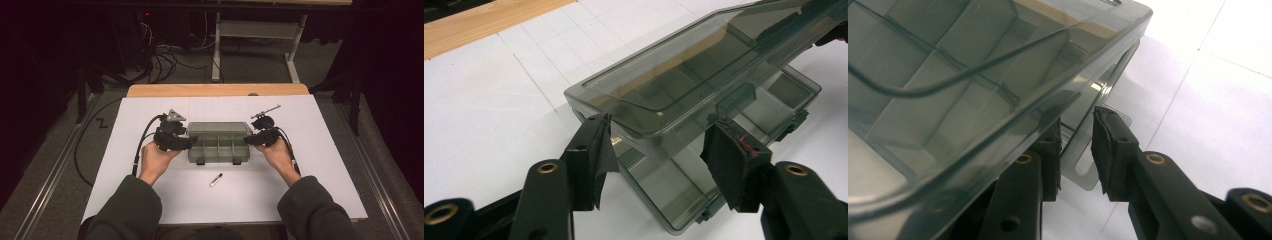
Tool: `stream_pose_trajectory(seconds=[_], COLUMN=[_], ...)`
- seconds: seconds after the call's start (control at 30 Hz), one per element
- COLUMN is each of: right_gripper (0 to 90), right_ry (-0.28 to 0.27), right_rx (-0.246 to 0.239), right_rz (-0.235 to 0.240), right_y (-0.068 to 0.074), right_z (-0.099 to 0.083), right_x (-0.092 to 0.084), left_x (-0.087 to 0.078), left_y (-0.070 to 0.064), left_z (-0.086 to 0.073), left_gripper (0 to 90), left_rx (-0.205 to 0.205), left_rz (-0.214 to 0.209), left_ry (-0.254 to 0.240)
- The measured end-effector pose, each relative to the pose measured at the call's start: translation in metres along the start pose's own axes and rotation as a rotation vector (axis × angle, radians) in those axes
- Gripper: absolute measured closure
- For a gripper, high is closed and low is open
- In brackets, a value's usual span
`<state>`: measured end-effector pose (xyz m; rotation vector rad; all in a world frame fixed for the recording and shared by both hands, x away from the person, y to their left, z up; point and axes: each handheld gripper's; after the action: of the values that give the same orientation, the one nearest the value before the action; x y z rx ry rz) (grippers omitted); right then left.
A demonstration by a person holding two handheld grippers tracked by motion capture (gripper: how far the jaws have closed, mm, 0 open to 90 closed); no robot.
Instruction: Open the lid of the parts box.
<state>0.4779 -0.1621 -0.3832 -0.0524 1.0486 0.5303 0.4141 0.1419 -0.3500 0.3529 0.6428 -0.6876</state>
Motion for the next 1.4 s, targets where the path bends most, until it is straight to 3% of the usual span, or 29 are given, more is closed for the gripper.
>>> stream_pose_trajectory(seconds=[0.43, 1.4], right_gripper=[75.0, 75.1], right_ry=[0.000, 0.006], right_rx=[-0.017, -0.023], right_rz=[0.004, 0.003], right_y=[-0.001, -0.001], right_z=[0.000, 0.000], right_x=[0.000, 0.000], left_x=[0.007, 0.021], left_y=[0.006, 0.023], left_z=[0.008, 0.027], left_gripper=[46.7, 52.5], left_rx=[0.012, -0.023], left_rz=[0.031, 0.070], left_ry=[0.024, 0.013])
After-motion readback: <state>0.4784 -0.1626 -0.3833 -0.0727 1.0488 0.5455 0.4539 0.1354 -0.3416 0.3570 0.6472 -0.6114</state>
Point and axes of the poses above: each handheld gripper's, and its own axes: x roughly forward along the jaws, z roughly out of its top, y roughly to its left, and after that the axes turned 11 degrees about x, right-handed
